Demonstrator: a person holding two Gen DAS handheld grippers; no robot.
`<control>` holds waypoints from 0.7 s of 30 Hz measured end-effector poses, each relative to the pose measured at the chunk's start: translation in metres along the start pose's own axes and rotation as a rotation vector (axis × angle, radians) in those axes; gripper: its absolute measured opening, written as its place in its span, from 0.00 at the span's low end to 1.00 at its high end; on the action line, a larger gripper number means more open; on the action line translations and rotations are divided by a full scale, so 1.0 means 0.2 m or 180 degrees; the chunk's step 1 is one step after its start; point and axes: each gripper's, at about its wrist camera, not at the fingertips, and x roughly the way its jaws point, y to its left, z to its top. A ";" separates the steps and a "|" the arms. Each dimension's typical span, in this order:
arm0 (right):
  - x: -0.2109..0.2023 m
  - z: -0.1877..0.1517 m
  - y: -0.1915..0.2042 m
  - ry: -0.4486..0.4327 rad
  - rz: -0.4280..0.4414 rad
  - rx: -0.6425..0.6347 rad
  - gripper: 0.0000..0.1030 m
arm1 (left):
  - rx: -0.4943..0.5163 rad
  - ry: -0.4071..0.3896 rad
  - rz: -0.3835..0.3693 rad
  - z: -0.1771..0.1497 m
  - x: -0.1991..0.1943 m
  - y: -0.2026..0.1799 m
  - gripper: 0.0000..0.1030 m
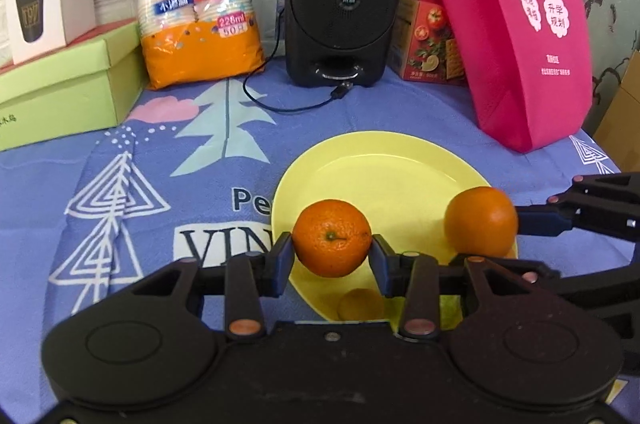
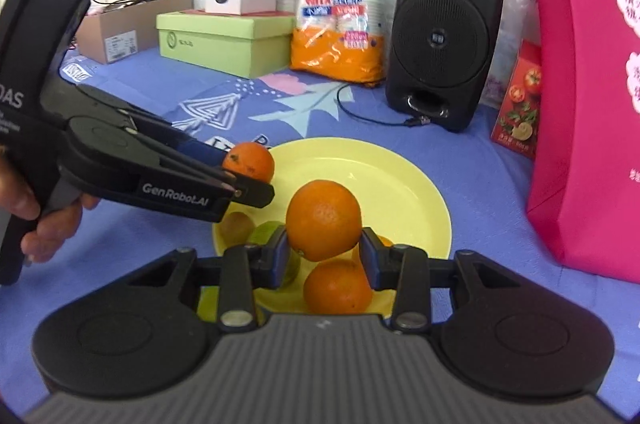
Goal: Organize fruits
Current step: 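Carry both fruits onto the yellow plate and open both tools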
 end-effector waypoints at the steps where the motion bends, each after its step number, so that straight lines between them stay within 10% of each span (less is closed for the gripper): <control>1: 0.02 0.00 0.00 0.0012 -0.0014 0.0012 0.36 | -0.0008 0.0010 0.0000 0.00 0.02 0.00 0.41; 21: -0.33 -0.14 -0.01 -0.0318 -0.0060 0.0113 0.46 | 0.0089 -0.0245 0.0208 -0.24 -0.40 -0.04 0.56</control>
